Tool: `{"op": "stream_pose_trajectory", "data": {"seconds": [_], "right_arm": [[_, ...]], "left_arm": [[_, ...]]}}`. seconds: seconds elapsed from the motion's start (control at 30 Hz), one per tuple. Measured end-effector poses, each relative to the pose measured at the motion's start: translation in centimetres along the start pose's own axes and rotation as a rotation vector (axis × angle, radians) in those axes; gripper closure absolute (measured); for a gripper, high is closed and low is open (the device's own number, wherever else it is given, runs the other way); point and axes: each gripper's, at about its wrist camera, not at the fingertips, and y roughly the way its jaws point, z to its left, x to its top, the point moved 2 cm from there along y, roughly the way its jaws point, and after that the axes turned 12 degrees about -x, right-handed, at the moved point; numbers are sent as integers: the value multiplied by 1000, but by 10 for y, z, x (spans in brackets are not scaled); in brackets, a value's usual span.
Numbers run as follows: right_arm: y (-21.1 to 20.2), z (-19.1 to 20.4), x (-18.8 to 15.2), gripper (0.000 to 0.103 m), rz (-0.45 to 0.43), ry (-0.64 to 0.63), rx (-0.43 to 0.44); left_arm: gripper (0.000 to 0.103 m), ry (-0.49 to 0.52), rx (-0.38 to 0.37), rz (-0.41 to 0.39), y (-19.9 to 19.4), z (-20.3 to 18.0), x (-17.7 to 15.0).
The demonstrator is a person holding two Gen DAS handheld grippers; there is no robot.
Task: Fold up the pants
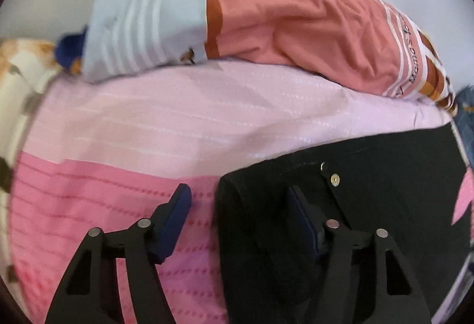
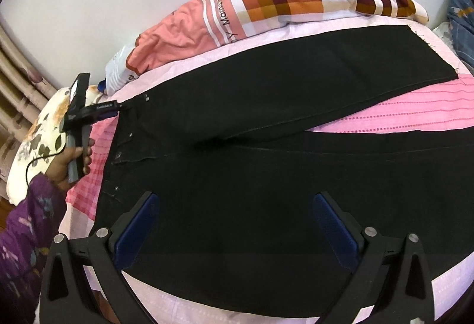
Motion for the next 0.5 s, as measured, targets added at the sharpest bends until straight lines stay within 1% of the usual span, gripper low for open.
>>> {"op": "stream_pose_trajectory", "data": {"seconds": [0.03, 0.07, 0.1, 0.13, 0.17, 0.2, 0.23, 0.27, 0.33, 0.4, 0.43, 0.5], "right_arm": [[1, 0, 0, 0, 2, 0, -2], [2, 0, 1, 0, 4, 1, -5], [4, 0, 2, 0, 5, 2, -8], [5, 0, 3, 0, 8, 4, -11], [8, 1, 4, 0, 12, 8, -13], [10, 1, 6, 0, 14, 11, -13], [12, 1, 9, 0, 17, 13, -9], [15, 1, 13, 0, 21, 16, 0], [19, 3, 25, 0, 19, 28, 36], [22, 4, 43, 0, -8, 32, 72], [25, 5, 54, 0, -12, 42, 101], [33, 5, 74, 0, 0, 89, 177]], "left_arm": [[37, -2, -35, 0, 3, 2, 1], [40, 6, -76, -7, 5, 0, 3], [48, 15, -113, -4, 6, 0, 4], [49, 15, -114, -21, 4, -2, 3], [58, 14, -99, -31, 1, -2, 2], [67, 18, -102, -47, -5, -3, 0], [72, 19, -119, -60, -9, -5, -2], [86, 20, -125, -84, -17, -10, -4], [86, 30, -130, -125, -34, -26, -7], [86, 75, -131, -163, -56, -44, -18], [86, 106, -119, -170, -63, -53, -22], [86, 153, -127, -181, -75, -75, -33]]}}
